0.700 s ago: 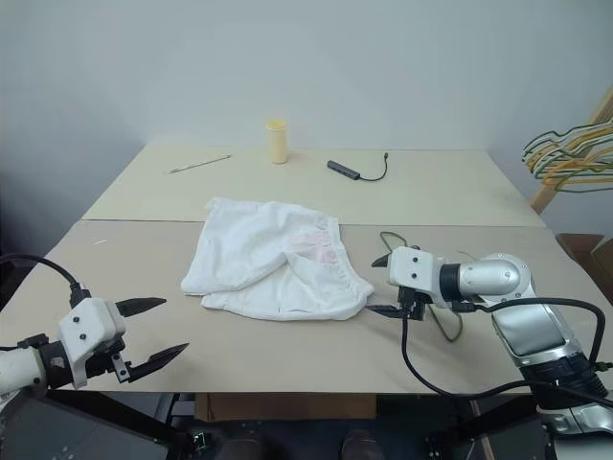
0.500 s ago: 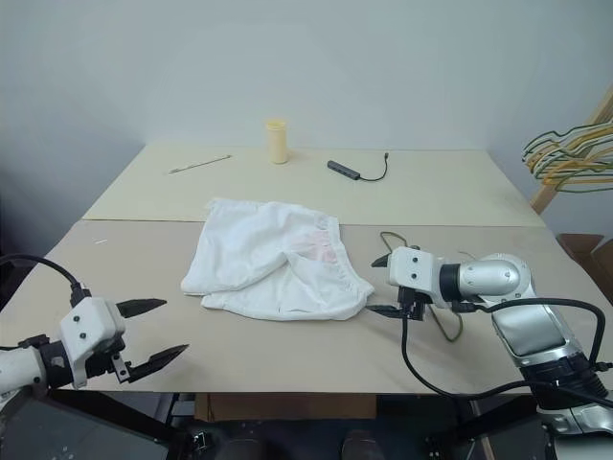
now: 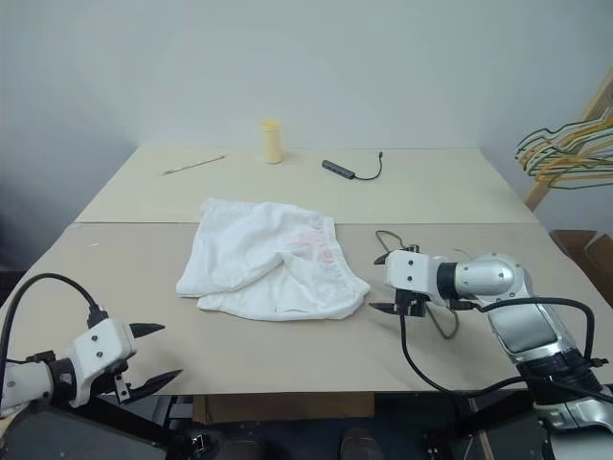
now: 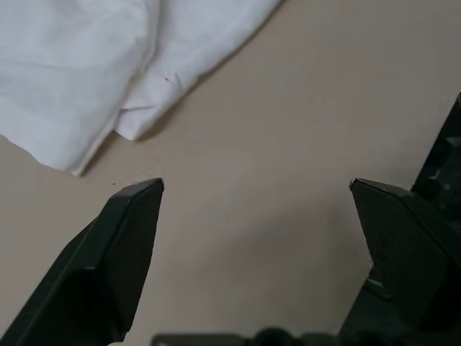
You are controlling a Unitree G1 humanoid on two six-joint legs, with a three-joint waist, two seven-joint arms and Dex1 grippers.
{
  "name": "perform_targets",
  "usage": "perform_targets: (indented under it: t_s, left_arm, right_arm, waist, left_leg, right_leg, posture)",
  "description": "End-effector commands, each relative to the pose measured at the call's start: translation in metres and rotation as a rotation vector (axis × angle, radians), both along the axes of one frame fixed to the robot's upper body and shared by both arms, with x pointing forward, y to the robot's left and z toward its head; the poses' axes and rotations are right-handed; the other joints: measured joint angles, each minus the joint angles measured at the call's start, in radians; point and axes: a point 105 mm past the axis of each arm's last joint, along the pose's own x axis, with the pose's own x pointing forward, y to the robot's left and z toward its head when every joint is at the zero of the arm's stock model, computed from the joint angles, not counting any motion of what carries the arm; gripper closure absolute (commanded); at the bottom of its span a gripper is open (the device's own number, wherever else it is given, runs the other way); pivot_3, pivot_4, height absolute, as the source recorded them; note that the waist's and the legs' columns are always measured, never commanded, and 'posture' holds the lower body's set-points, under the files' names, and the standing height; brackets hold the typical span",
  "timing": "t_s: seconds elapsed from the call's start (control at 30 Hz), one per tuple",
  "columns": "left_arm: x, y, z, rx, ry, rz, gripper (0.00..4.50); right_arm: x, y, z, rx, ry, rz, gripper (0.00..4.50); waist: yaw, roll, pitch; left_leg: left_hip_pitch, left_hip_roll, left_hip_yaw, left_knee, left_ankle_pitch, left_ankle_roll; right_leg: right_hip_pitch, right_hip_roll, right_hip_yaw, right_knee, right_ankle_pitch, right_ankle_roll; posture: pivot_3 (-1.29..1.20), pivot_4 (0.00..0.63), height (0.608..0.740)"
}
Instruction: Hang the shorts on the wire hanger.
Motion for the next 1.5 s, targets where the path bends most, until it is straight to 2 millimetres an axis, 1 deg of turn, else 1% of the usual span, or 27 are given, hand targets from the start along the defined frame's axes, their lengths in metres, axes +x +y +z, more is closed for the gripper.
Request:
perform_targets:
  t_s: [0.03,0.1,0.2,0.3,0.47,0.57,0.6,0.67,0.77,0.9,0.93,1.03,1.13,1.23,1.37,1.47,1.5]
  left_arm:
    - [0.001,0.0,0.0,0.042,0.008,-0.061,0.0]
    - [0.003,0.002,-0.002,0.062,0.012,-0.068,0.0]
    - [0.009,0.002,0.0,0.062,0.005,-0.076,0.0]
    - [0.011,-0.001,0.001,0.051,0.0,-0.087,0.0]
    - [0.009,-0.003,0.001,0.039,0.003,-0.088,0.0]
    - [0.007,-0.006,-0.001,0.033,0.009,-0.092,0.0]
    - [0.007,-0.007,-0.001,0.032,0.01,-0.093,0.0]
    - [0.008,-0.008,-0.002,0.037,0.006,-0.097,0.0]
    - [0.015,-0.008,-0.004,0.056,-0.028,-0.089,0.0]
    - [0.031,-0.009,-0.002,0.071,-0.091,-0.072,0.0]
    - [0.036,-0.009,-0.002,0.079,-0.109,-0.073,0.0]
    - [0.048,-0.009,-0.006,0.109,-0.146,-0.072,0.0]
    - [0.057,-0.009,-0.014,0.132,-0.144,-0.08,0.0]
    - [0.064,-0.011,-0.022,0.11,-0.104,-0.064,0.0]
    - [0.082,-0.019,-0.023,-0.052,-0.056,0.035,0.0]
    - [0.087,-0.022,-0.026,-0.053,-0.045,0.035,0.61]
    - [0.089,-0.022,-0.028,-0.041,-0.043,0.045,0.92]
  right_arm:
    - [0.004,0.013,0.004,-0.032,-0.091,0.08,0.04]
    - [0.004,0.018,-0.004,-0.062,-0.103,0.119,0.04]
    - [0.009,0.023,-0.023,-0.158,-0.146,0.179,0.04]
    - [0.02,0.02,-0.041,-0.242,-0.194,0.2,0.04]
    - [0.034,0.022,-0.047,-0.259,-0.251,0.219,0.04]
    - [0.039,0.029,-0.05,-0.25,-0.255,0.245,0.04]
    - [0.04,0.031,-0.052,-0.249,-0.256,0.254,0.2]
    - [0.04,0.032,-0.056,-0.258,-0.252,0.27,0.66]
    - [0.044,0.035,-0.059,-0.254,-0.282,0.281,1.66]
    - [0.048,0.041,-0.058,-0.242,-0.316,0.29,3.07]
    - [0.048,0.041,-0.058,-0.243,-0.311,0.292,3.47]
    - [0.046,0.04,-0.06,-0.232,-0.292,0.299,4.42]
    - [0.043,0.04,-0.06,-0.218,-0.29,0.298,4.47]
    - [0.043,0.041,-0.058,-0.199,-0.31,0.277,4.47]
    - [0.041,0.041,-0.058,-0.196,-0.303,0.273,4.47]
    - [0.039,0.04,-0.058,-0.198,-0.296,0.27,4.5]
    - [0.039,0.04,-0.059,-0.2,-0.294,0.27,4.5]
  waist:
    - [-0.004,0.0,0.0]
    - [-0.009,0.0,0.0]
    - [-0.016,0.0,0.0]
    - [-0.027,0.0,0.0]
    - [-0.043,0.0,0.0]
    - [-0.054,0.0,0.0]
    - [-0.057,0.0,0.0]
    - [-0.057,0.0,0.0]
    - [-0.056,0.0,0.0]
    - [-0.056,0.0,0.0]
    - [-0.056,0.0,0.0]
    - [-0.057,0.001,0.0]
    - [-0.057,0.001,-0.001]
    - [-0.057,0.001,-0.001]
    - [-0.057,0.002,-0.001]
    - [-0.065,0.002,-0.001]
    - [-0.069,0.002,-0.001]
  left_leg:
    - [0.0,0.0,0.0,0.0,0.0,0.0]
    - [0.0,0.0,0.0,0.0,0.0,0.0]
    - [0.0,0.0,0.0,0.0,0.0,0.0]
    - [0.0,0.0,0.0,0.0,0.0,0.0]
    - [0.0,0.001,0.0,-0.001,0.0,0.0]
    - [0.001,0.001,0.0,-0.001,0.0,0.0]
    - [0.001,0.001,0.0,-0.001,0.0,0.0]
    - [0.002,0.001,0.0,-0.001,0.0,0.0]
    - [0.002,0.001,0.0,-0.001,0.0,0.0]
    - [0.002,0.001,0.0,-0.001,0.0,0.0]
    - [0.002,0.001,-0.001,-0.001,0.0,0.0]
    - [0.002,0.001,-0.001,-0.001,0.0,0.0]
    - [0.002,0.001,-0.001,-0.001,0.0,0.0]
    - [0.002,0.001,-0.002,-0.002,0.0,0.0]
    - [0.002,0.0,-0.005,-0.001,0.0,0.0]
    - [0.002,0.0,-0.007,-0.001,0.0,0.0]
    - [0.001,0.0,-0.009,-0.001,0.0,0.0]
  right_leg:
    - [0.0,0.0,0.0,0.0,0.0,0.0]
    - [0.0,0.0,0.0,0.0,0.0,0.0]
    - [0.0,0.0,0.0,0.0,0.001,0.001]
    - [0.0,0.0,0.0,0.0,0.001,0.001]
    - [0.0,0.0,0.001,0.001,0.001,0.001]
    - [0.0,0.0,0.001,0.001,0.001,0.001]
    - [0.0,0.001,0.001,0.001,0.001,0.001]
    - [0.001,0.001,0.001,0.001,0.002,0.001]
    - [0.001,0.001,0.002,0.001,0.002,0.001]
    - [0.001,0.001,0.002,0.002,0.002,0.0]
    - [0.001,0.001,0.002,0.002,0.002,0.0]
    - [0.0,0.0,0.002,0.002,0.002,0.0]
    - [0.0,0.0,0.002,0.002,0.002,0.001]
    - [0.0,0.0,0.002,0.002,0.002,0.001]
    - [0.0,0.0,0.002,0.003,0.003,0.001]
    - [0.0,0.0,0.002,0.004,0.003,0.001]
    - [0.0,0.0,0.002,0.003,0.003,0.001]
  posture:
    - [-0.02,0.0,0.74]
    - [-0.03,0.0,0.74]
    - [-0.04,0.0,0.74]
    - [-0.03,0.0,0.74]
    - [-0.03,0.0,0.74]
    - [-0.02,0.0,0.74]
    - [-0.02,0.0,0.74]
    - [-0.02,0.0,0.74]
    - [-0.02,0.0,0.74]
    - [-0.03,0.0,0.74]
    - [-0.03,0.0,0.74]
    - [-0.03,0.0,0.74]
    - [-0.04,0.0,0.74]
    - [-0.05,0.0,0.74]
    - [-0.06,0.0,0.74]
    - [-0.07,0.0,0.74]
    - [-0.07,0.0,0.74]
